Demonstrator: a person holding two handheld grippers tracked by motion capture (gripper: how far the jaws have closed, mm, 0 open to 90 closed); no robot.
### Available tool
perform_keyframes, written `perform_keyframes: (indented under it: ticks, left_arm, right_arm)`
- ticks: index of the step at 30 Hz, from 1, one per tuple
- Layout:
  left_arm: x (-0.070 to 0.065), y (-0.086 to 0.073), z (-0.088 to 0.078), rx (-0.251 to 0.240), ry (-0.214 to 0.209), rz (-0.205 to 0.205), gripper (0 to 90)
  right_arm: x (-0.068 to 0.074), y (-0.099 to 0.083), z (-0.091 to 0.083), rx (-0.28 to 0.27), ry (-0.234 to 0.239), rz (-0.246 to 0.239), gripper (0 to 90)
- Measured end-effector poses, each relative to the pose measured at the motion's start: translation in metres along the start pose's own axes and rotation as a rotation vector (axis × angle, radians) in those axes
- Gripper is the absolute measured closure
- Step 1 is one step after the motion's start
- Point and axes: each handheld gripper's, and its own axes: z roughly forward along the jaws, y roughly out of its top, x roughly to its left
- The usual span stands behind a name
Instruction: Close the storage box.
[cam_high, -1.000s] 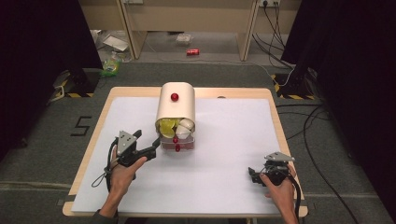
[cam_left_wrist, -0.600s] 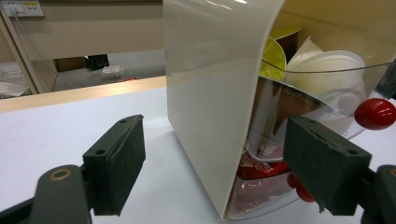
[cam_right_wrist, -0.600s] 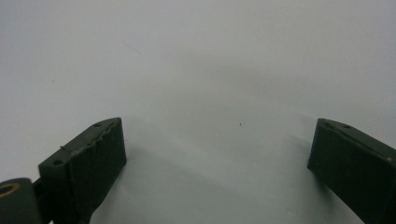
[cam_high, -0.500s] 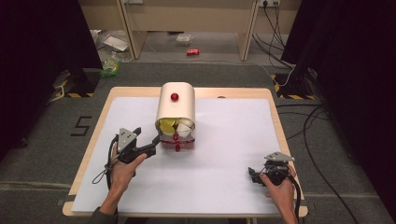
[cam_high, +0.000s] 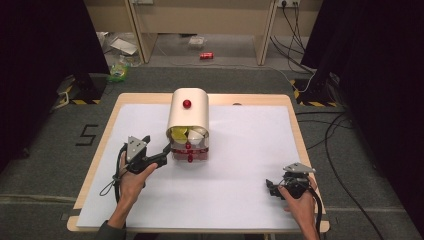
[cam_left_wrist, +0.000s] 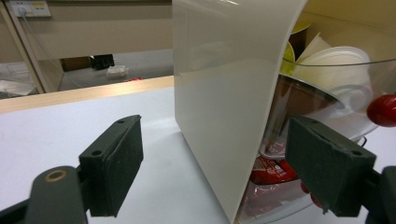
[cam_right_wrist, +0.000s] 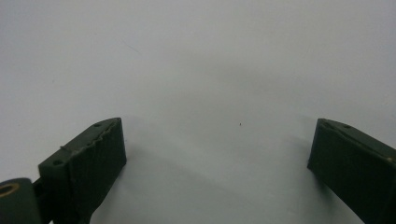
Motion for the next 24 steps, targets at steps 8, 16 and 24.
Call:
perform_keyframes:
  ticks: [8,16,24]
  left_arm:
    - [-0.003,-0.001,0.0,0.019,-0.011,-0.004,22.0]
    - [-0.001,-0.002,-0.005,0.024,-0.013,-0.008,21.5]
    - [-0.006,-0.003,-0.01,0.03,-0.031,0.0,21.0]
  right_arm:
    - [0.0,0.0,0.0,0.0,0.001,0.001,4.1]
    - [0.0,0.0,0.0,0.0,0.001,0.001,4.1]
    - [0.0,0.0,0.0,0.0,0.001,0.001,4.1]
